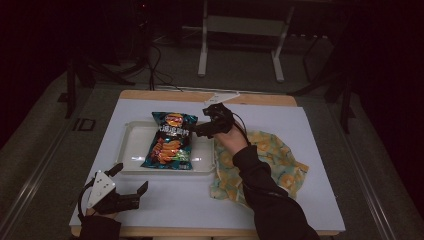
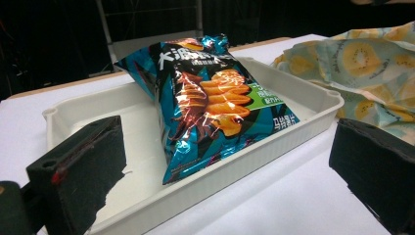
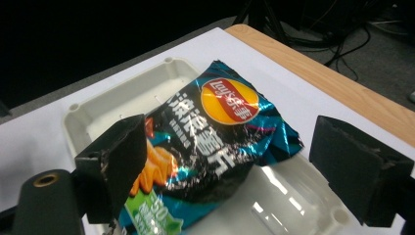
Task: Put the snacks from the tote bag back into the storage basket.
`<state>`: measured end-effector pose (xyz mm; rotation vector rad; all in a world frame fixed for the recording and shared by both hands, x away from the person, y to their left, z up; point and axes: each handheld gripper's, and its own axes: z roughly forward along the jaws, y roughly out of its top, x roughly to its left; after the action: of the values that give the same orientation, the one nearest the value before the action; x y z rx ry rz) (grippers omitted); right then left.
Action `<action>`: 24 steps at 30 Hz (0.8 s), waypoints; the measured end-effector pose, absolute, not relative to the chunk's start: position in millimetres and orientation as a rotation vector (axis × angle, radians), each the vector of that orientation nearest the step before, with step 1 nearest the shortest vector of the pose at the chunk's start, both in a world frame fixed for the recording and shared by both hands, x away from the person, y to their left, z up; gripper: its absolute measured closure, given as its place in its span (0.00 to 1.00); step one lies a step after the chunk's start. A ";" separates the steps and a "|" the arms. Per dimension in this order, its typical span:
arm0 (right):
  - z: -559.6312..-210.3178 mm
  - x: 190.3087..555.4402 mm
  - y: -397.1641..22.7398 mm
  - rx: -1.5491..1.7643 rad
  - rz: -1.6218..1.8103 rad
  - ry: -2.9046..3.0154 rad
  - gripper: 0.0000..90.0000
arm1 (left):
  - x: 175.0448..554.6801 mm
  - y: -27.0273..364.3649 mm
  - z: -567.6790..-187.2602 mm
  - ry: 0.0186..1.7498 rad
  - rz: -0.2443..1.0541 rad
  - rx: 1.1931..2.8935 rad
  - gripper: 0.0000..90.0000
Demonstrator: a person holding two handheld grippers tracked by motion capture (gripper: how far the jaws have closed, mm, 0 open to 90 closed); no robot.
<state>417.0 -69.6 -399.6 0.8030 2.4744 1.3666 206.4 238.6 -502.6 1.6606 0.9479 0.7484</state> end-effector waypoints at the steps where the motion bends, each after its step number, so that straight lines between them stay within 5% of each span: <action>1: -397.8 414.7 -72.9 0.793 1.349 2.472 0.16 | 206.5 238.5 -502.6 0.949 0.748 1.661 0.01; 24: -377.0 376.1 -191.1 0.886 1.287 2.354 0.17 | 206.9 238.0 -503.2 0.953 0.746 1.666 0.01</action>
<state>376.1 -191.1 -377.0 0.8857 2.3543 1.2873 206.9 238.0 -503.2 1.6655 0.9526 0.7459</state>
